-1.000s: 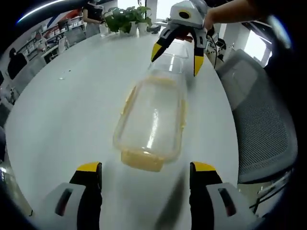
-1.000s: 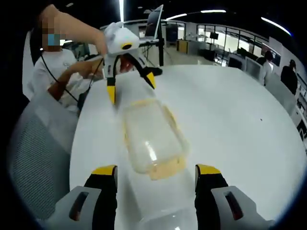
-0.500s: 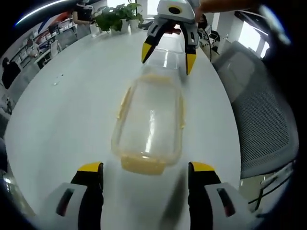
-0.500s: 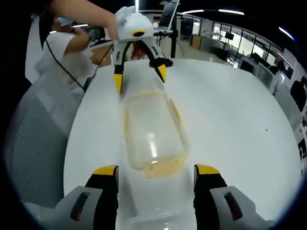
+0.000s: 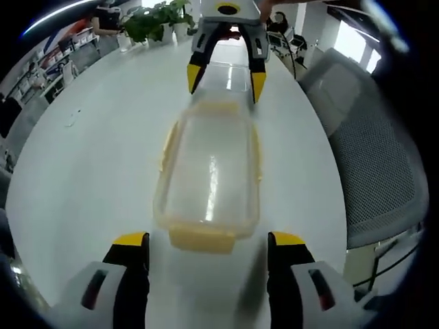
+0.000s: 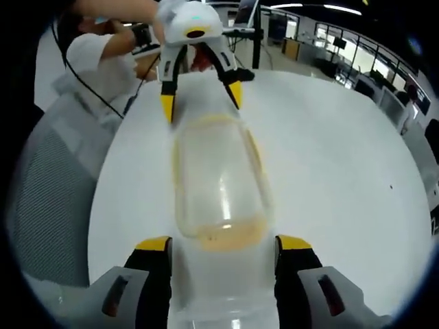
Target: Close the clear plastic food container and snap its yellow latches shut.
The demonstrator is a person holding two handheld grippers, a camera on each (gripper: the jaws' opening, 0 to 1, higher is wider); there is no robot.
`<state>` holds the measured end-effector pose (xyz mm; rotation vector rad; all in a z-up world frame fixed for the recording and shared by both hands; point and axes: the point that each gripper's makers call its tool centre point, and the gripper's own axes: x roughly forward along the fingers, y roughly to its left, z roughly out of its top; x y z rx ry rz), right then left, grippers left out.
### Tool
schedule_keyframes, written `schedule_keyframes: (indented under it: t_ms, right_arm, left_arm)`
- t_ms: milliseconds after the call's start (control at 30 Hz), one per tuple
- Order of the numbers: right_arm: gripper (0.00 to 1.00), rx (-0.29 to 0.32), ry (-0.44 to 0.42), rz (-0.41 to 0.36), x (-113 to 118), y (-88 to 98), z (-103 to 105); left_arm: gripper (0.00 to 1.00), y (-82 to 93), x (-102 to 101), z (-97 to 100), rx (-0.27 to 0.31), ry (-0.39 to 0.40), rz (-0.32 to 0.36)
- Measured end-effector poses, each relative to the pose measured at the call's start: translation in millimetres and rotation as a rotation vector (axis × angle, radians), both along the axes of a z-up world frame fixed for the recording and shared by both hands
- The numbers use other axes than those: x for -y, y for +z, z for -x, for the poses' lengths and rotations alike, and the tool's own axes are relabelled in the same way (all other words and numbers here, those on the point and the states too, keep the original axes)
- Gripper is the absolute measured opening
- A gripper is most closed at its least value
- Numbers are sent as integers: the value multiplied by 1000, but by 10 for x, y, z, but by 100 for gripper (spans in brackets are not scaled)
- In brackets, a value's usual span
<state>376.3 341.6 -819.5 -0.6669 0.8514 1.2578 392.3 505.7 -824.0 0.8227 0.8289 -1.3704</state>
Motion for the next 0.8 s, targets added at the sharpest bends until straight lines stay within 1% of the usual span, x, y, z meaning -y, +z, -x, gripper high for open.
schedule_keyframes:
  t_ms: [267, 433, 600, 667, 700, 800]
  right_arm:
    - [60, -12, 23, 19, -23, -63, 17]
    - [58, -5, 37, 31, -21, -89, -12]
    - [58, -11, 52, 32, -44, -109, 3]
    - [58, -11, 57, 38, -44, -126, 4]
    - [57, -11, 57, 39, -44, -130, 5]
    - [57, -11, 61, 43, -52, -147, 6]
  left_arm:
    - [68, -48, 40, -5, 3, -18, -18]
    - [67, -61, 61, 5, 4, -30, -26]
    - [66, -84, 69, 28, -7, -42, -29]
    - [66, -110, 69, 28, -6, -43, -37]
    - [65, -118, 61, 29, 4, -56, -49]
    - [65, -141, 64, 48, 4, -69, -57]
